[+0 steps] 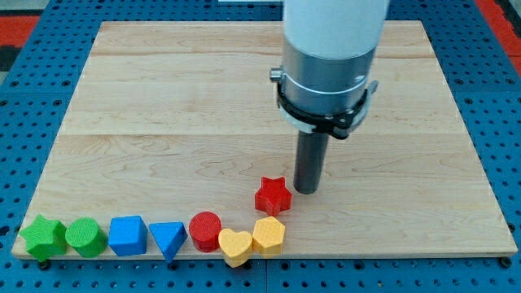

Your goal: Slide the yellow hexagon to the left side of the red star

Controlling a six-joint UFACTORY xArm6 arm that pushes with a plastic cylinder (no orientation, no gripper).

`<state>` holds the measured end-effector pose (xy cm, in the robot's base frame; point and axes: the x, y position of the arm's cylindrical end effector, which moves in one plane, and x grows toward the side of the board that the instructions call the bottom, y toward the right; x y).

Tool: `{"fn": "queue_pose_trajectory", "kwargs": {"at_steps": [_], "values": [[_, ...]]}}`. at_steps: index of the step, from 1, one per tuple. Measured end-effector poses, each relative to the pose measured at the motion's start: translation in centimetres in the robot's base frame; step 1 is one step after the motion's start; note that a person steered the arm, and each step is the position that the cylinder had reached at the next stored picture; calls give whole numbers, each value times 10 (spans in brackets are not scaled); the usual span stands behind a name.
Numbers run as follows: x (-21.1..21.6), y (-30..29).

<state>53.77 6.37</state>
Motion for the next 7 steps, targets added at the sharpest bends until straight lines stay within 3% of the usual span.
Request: {"fn": "queue_pose_trajectory", "kwargs": {"at_steps": [1,3,6,7], "values": [[73,27],[81,15],[81,-134],[71,-141]]}}
